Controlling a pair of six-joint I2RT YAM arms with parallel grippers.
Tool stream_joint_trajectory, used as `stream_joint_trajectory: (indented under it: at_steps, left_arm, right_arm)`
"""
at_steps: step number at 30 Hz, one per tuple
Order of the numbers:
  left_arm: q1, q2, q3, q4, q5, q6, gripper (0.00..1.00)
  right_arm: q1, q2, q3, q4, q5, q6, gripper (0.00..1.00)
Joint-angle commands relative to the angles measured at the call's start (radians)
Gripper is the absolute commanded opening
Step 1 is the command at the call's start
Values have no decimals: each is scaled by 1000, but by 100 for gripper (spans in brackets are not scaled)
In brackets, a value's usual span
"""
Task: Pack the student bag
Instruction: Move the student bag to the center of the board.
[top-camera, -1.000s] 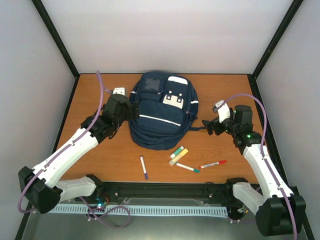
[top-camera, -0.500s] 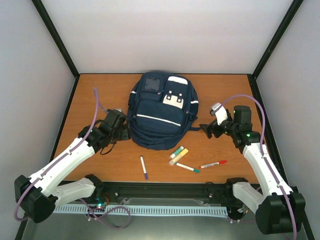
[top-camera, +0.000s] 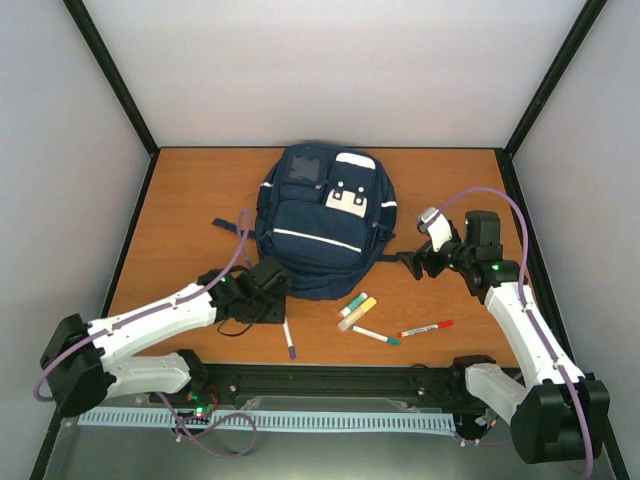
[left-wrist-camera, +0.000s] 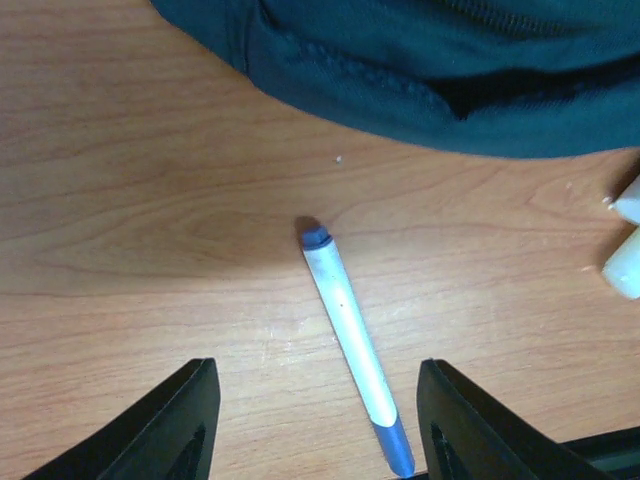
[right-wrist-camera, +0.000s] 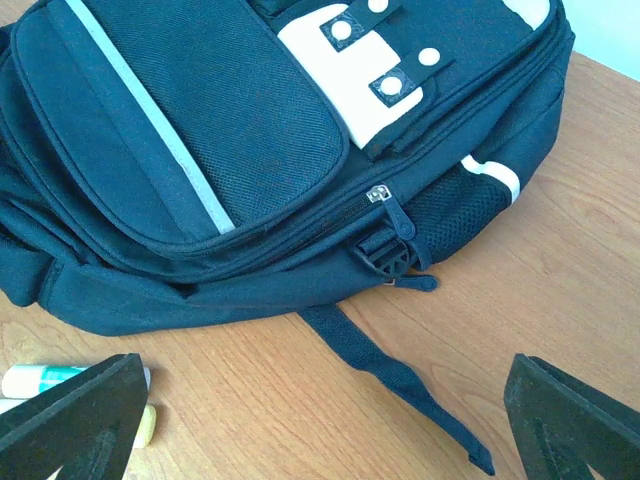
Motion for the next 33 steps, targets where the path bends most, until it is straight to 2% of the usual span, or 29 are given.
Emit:
stream_joint_trajectory:
  at_steps: [1,6,9,13,19,23,28,30,33]
  left_arm:
    - [-73,70,27,9,-58,-72,59]
    - [-110,149,21,49,-65,-96,64]
    - [-112,169,21,60,-70,-100,68]
    - [-112,148,2,76,-83,-102,71]
    - [-112,113,-36,104,-64,-93,73]
    - [-112,86,-53,125,-56,-101,73]
    - [-112,24,-84,138,-57,-109,75]
    - [-112,8,-88,127,-67,-110,76]
    - [-112,-9,-96,127,-63,-111,76]
  right_arm:
    - [-6,-1,25,-1,-25,-22,100]
    - [-6,8,29,5,-25,3,100]
    - [-5,72,94,23,0,59,95]
    - [-4,315,320,-54,48,106,77]
    - [-4,691,588,-83,137,188,75]
    - [-4,898,758,-136,122,218,71]
    - [-4,1076,911,-202,48,229,65]
    - [-5,1115,930,-214,29,240,59]
    - [-11,1147,939,-211,14,257,43]
